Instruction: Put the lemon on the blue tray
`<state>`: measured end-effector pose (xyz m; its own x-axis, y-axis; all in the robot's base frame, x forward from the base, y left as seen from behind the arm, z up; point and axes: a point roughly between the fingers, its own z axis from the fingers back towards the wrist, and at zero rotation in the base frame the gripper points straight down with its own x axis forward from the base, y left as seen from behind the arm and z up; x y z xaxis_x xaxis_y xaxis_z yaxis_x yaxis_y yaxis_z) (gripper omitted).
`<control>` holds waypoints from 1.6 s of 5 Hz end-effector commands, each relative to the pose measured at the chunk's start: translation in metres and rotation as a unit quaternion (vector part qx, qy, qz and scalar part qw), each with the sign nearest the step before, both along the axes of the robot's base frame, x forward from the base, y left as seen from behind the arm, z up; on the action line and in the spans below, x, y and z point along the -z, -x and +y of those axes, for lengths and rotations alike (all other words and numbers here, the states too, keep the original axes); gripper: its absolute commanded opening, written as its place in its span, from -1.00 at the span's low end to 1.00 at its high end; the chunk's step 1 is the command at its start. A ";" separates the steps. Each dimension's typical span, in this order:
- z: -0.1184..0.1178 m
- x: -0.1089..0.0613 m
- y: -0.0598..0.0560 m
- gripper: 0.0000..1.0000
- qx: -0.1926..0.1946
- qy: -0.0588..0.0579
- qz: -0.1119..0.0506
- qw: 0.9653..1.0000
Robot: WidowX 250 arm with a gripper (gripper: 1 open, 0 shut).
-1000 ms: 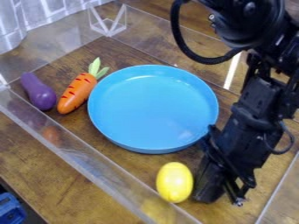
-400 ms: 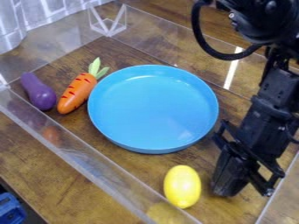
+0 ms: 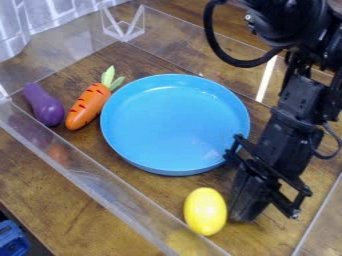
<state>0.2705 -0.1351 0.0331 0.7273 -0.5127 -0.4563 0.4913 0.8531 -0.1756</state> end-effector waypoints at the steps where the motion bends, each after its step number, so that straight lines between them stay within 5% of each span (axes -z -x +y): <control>1: 0.005 -0.030 -0.002 -1.00 -0.022 0.010 -0.036 0.999; 3: 0.012 -0.042 0.010 -1.00 -0.045 -0.006 -0.026 0.999; 5: 0.019 -0.039 0.009 -1.00 -0.061 -0.017 -0.015 0.998; 7: 0.026 -0.082 0.007 -1.00 -0.027 -0.023 -0.010 0.999; 8: 0.027 -0.084 0.009 -1.00 -0.044 -0.023 -0.005 0.999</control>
